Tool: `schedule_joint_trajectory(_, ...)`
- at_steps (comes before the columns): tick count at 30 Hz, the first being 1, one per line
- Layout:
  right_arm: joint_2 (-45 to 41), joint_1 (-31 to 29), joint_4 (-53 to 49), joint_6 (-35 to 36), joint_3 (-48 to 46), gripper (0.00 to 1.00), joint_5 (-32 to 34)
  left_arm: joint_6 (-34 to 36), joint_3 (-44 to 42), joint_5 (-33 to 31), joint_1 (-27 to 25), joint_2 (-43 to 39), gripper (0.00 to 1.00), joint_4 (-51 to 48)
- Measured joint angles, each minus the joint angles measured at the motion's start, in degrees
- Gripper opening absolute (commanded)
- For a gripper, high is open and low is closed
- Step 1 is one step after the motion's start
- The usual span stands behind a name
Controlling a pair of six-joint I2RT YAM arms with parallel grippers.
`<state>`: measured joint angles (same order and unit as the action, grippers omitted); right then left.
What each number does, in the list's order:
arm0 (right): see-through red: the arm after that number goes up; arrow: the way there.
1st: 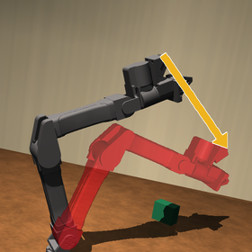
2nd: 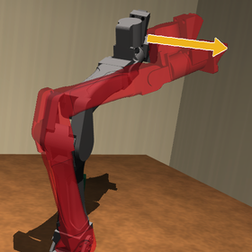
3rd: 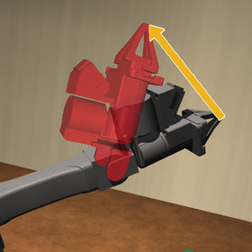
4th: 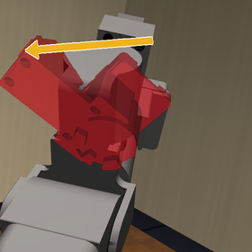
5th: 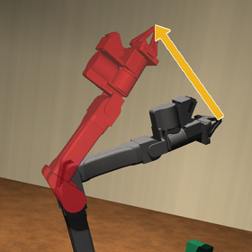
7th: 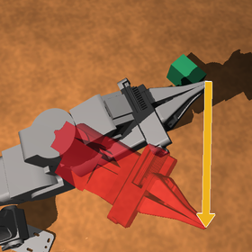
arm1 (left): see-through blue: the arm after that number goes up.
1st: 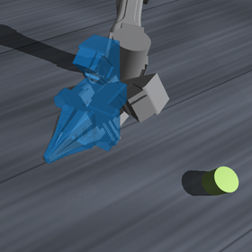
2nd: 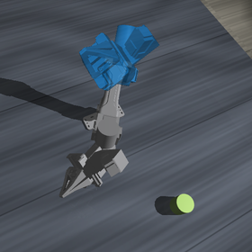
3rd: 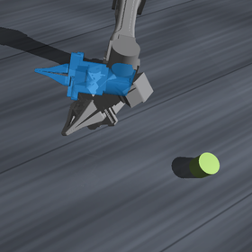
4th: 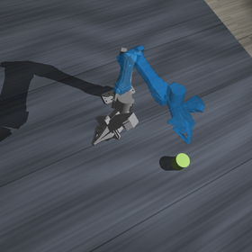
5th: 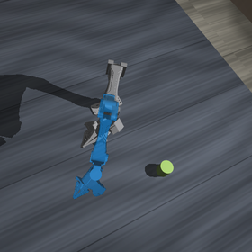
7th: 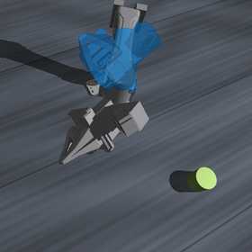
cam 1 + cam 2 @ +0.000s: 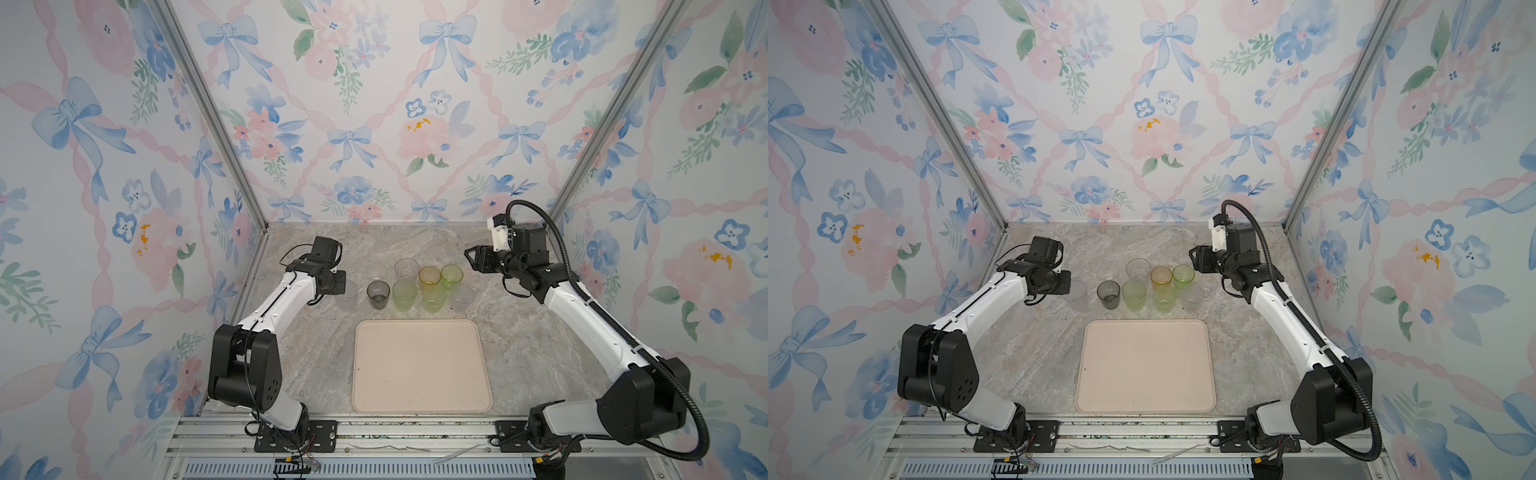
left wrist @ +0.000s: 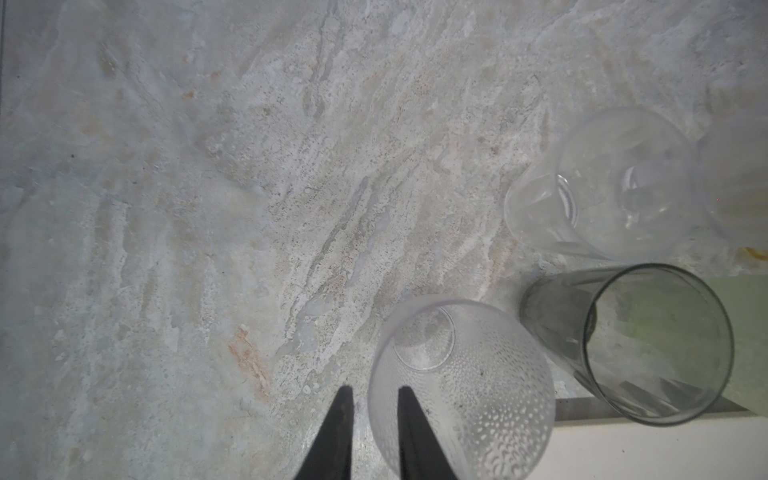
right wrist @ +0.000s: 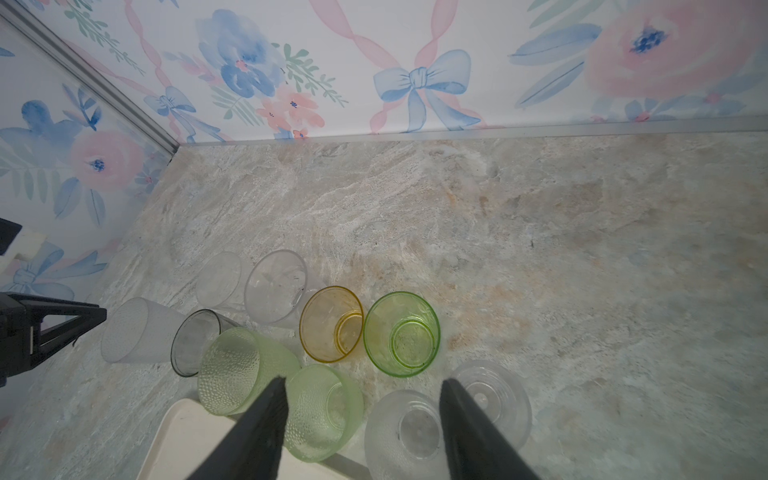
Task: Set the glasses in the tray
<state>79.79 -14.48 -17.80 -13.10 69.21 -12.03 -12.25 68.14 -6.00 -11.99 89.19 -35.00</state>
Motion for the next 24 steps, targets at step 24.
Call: schedule_joint_trajectory(24, 0.0, 0.0, 0.02, 0.0, 0.0, 0.61, 0.02, 0.7, 0.55, 0.04, 0.0, 5.38, 0.1, -0.96)
